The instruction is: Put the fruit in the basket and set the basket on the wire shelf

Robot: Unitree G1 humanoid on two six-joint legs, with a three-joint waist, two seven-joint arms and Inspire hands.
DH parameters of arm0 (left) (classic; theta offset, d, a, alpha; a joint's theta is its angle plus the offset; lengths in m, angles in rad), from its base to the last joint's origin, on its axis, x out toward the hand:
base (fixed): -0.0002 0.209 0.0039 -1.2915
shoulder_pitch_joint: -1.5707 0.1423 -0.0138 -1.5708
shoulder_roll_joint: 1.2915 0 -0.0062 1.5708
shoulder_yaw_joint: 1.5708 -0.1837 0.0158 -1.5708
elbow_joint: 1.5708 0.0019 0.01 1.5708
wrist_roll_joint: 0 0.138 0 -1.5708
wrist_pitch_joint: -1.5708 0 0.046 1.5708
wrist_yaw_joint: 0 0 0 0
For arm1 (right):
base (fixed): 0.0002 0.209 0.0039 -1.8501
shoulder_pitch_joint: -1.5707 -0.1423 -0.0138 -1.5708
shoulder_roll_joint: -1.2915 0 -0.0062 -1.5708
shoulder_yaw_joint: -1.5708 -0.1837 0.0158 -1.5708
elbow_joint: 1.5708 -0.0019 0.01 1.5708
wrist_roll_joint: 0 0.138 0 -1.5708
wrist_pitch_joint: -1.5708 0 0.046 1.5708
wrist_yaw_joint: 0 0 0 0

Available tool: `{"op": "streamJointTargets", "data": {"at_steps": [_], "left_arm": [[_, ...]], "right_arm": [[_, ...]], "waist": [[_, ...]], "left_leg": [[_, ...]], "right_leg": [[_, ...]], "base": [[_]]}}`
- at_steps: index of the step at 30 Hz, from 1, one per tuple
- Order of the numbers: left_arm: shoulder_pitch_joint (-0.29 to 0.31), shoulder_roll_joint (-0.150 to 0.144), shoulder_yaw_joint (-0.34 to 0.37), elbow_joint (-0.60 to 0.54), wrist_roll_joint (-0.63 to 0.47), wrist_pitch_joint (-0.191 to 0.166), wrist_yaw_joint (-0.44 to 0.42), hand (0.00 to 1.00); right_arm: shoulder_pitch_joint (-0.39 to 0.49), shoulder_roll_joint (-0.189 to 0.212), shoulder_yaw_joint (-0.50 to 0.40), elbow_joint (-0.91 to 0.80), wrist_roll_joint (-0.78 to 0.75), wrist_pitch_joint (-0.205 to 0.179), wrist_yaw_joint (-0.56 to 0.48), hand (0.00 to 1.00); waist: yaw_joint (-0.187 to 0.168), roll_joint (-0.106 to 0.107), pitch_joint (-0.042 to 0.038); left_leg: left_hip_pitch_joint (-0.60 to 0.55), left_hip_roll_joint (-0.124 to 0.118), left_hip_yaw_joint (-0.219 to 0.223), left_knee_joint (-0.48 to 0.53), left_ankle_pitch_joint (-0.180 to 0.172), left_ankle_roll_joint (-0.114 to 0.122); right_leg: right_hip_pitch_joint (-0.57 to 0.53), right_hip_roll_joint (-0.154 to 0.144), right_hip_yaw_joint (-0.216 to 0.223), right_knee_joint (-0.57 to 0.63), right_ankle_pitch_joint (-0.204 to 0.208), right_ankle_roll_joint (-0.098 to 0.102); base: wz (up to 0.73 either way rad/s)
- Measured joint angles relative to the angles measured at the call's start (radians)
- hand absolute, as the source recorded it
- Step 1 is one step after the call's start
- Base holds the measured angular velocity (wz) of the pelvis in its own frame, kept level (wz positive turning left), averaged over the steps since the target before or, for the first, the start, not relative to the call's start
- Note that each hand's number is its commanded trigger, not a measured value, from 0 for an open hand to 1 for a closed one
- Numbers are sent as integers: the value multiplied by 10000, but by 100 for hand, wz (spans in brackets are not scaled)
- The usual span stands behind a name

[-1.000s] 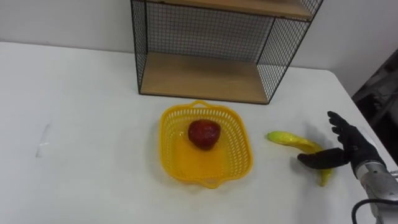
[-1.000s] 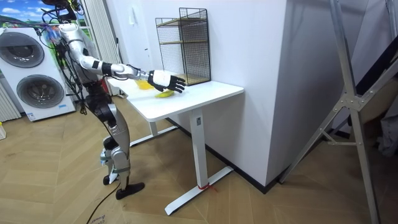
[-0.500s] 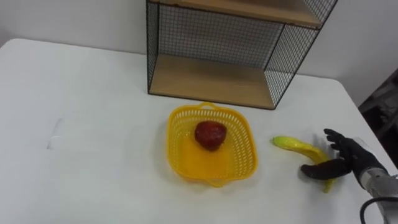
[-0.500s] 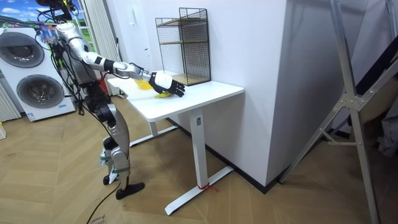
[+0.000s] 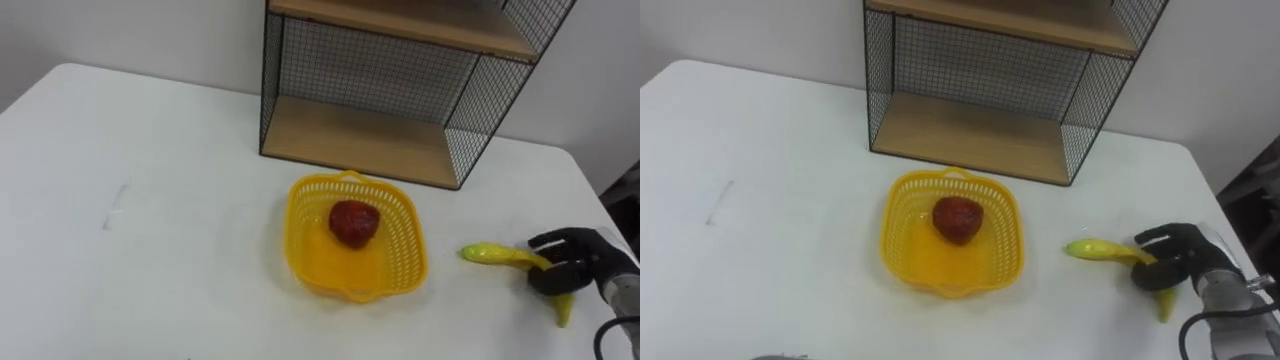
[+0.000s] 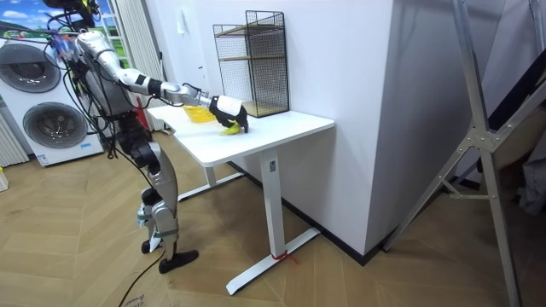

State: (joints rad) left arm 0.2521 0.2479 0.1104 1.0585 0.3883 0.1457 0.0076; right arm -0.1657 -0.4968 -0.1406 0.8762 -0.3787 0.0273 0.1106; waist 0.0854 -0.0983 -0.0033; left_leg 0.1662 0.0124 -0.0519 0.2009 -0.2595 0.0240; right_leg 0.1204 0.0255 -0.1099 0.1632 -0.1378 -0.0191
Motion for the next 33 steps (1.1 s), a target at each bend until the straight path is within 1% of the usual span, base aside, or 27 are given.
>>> {"op": "streamJointTargets", "data": {"at_steps": [4, 7, 9, 14, 16, 17, 19, 21, 24, 28, 30, 33], "left_arm": [[-52, 0, 1, 0, 6, 11, 6, 0], [-122, 0, 4, 0, 12, 14, 18, 0], [-151, 5, 8, -67, 17, 14, 49, 0], [-200, 5, -81, -93, -2, -44, 85, 0], [-209, 12, -117, -93, -2, -94, 93, 0], [-194, 10, -137, -93, -5, -153, 94, 0], [-154, 9, -137, -66, -17, -178, 94, 0], [-98, 2, -142, -199, 2, -194, 93, 0], [-14, 0, -147, -298, -6, -220, 96, 0], [6, -1, -127, -295, -13, -261, 98, 0], [60, -6, -125, -275, -17, -390, 100, 0], [124, -106, -127, -278, -3, -457, 146, 0]], "right_arm": [[66, 13, -3, -260, -219, 175, -96, 100], [93, 40, -36, -336, -238, 192, -143, 100], [182, 57, -39, -531, -139, 274, -141, 100], [384, 237, -47, -815, 814, 309, -82, 100], [560, 250, 34, -1254, 1002, 356, 87, 100], [723, 319, 44, -1540, 1047, 361, 168, 100], [750, 533, 45, -1847, 1139, 405, 249, 100], [1139, 744, 128, -2914, 1256, 434, 468, 100], [1393, 929, 325, -4247, 1631, 435, 508, 100], [1482, 988, 313, -5459, 2734, 386, 522, 100], [1480, 991, 309, -6220, 3247, 299, 518, 100], [1476, 1009, 304, -7169, 3461, 223, 394, 100]], "waist": [[2, 10, -6], [-8, 5, -9], [-13, -10, -15], [-112, -25, -19], [-142, -25, -18], [-153, -27, -15], [-198, -17, -8], [-239, 6, -2], [-271, 81, 6], [-377, 156, 4], [-422, 215, 5], [-497, 315, 13]], "left_leg": [[-15, 2, -52, -20, 0, 0], [-46, 1, -52, -24, 0, 0], [-40, 3, -41, -18, 0, 0], [20, 6, -5, -6, 0, 0], [26, 6, 17, -39, 0, 0], [34, 7, 40, -36, 0, 0], [47, 17, 121, -36, 0, 0], [3, 17, 242, -41, 1, 1], [-42, 17, 352, -49, 3, 6], [-61, 24, 365, -63, 4, 8], [-60, 43, 357, -121, 4, 7], [-56, 55, 364, -160, 4, 6]], "right_leg": [[28, 4, -50, -92, 0, -1], [1, 2, -51, -105, 0, 0], [-7, 4, -47, -112, 1, 0], [36, -5, -38, -70, 4, -4], [15, -7, -14, -26, 5, -5], [-1, -7, 11, 16, 4, -4], [-34, -3, 72, 62, 5, -5], [-123, 8, 210, 87, 7, -8], [-215, 22, 326, 97, 14, -1], [-241, 28, 327, 105, 14, 1], [-246, 39, 305, 87, 12, 2], [-252, 57, 315, 66, 10, 4]], "base": [[4], [0], [0], [-1], [-4], [-8], [-11], [-13], [-13], [-1], [0], [0]]}}
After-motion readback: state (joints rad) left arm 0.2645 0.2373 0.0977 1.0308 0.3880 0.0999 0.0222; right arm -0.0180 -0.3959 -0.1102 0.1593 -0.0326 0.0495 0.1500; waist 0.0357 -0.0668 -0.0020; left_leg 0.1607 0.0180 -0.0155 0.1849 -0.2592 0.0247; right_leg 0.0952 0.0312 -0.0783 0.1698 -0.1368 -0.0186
